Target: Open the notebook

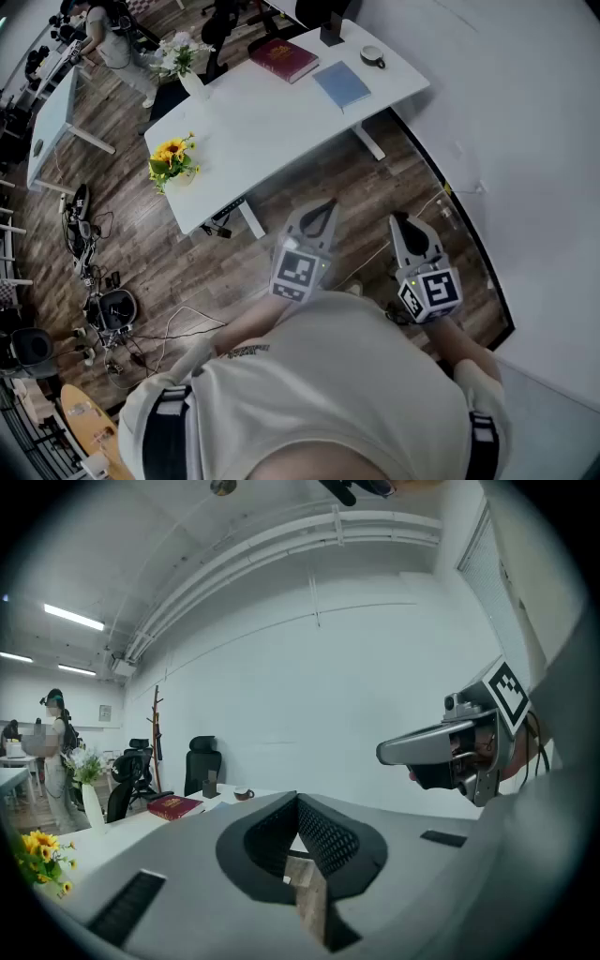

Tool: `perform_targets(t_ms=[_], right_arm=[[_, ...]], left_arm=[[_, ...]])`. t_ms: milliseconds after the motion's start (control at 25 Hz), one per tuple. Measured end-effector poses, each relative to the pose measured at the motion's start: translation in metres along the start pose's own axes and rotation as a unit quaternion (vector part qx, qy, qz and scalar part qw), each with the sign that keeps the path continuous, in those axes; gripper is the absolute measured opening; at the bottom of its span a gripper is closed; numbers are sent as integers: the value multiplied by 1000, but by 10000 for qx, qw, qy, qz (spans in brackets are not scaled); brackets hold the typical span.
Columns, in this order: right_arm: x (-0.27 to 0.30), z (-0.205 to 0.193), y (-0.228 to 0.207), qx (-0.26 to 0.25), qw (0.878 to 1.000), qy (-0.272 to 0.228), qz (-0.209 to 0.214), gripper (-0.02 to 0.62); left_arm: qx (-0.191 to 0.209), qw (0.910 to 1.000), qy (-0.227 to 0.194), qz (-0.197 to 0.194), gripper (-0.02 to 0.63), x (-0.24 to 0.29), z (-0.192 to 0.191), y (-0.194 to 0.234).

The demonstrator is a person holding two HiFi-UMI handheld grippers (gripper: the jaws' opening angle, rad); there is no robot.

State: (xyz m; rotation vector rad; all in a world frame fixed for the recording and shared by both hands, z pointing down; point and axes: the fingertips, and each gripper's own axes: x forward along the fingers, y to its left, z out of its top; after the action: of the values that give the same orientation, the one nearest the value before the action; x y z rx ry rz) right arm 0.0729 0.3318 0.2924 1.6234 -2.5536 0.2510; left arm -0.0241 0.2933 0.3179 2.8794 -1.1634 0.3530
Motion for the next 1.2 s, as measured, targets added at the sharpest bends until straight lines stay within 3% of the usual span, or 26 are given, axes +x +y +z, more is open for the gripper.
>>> perform_targets(t_ms=[640,1200], right_arm=[[-10,-11,-15,169,9999,0,-28,3],[-22,-16,-47,122,9998,-72,128,3]], left_arm=[[-4,10000,37,-14,2,9,1,-16],[11,9996,45,269,2,26,2,-35]])
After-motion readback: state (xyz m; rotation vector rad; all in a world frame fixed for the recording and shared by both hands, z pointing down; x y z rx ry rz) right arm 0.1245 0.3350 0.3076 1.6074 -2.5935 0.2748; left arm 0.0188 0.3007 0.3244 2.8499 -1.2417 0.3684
